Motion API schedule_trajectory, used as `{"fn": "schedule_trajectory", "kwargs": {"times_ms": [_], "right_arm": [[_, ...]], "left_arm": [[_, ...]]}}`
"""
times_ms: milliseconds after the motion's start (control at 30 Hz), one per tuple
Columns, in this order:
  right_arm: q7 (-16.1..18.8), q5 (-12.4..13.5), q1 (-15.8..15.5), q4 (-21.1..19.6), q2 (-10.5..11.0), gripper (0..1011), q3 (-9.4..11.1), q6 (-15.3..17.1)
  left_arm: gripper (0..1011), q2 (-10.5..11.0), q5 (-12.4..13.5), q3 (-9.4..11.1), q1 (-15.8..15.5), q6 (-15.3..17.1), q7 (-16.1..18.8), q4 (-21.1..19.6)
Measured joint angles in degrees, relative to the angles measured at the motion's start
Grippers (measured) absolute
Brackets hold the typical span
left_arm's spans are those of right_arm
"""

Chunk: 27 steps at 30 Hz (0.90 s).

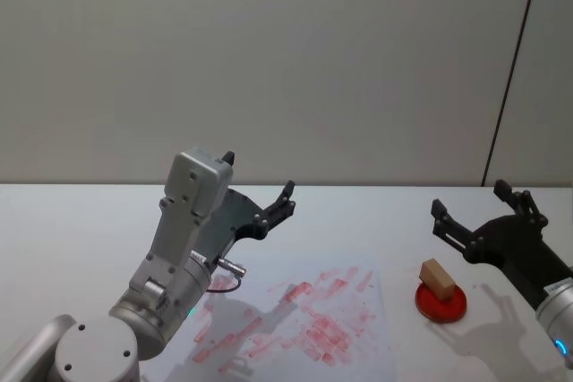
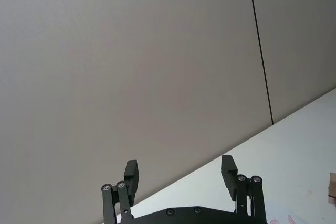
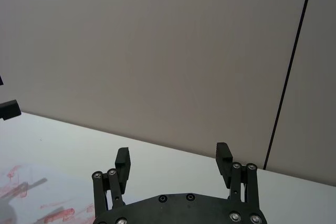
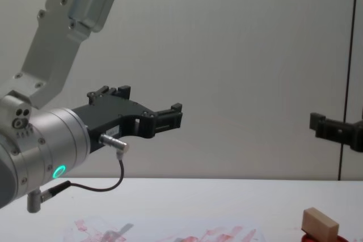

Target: Use the one hand to pick up the stamp and affix it onto the A4 paper.

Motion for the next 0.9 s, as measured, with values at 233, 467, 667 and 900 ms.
{"fn": "schedule_trajectory", "kwargs": {"times_ms": [233,467,667,900], "right_arm": [[2.26,-0.40,0.42,1.53,0.41,1001,0.16,1.07],[4.68,-0.90,0.78,3.75,0.85,1001,0.27,2.27],[6.39,-1.36,1.01,5.81,1.08,1001,0.27,3.26],[7.88,-2.01,1.59,8.25,0.92,1001,0.02,4.30]], "left_arm": [[1003,0.00,0.00,0.00,0.00,0.00,0.00,0.00],[1002,0.00,0.00,0.00,0.00,0.00,0.00,0.00],[1003,0.00,0.00,0.00,0.00,0.00,0.00,0.00],[1002,0.00,0.00,0.00,0.00,0.00,0.00,0.00]]}}
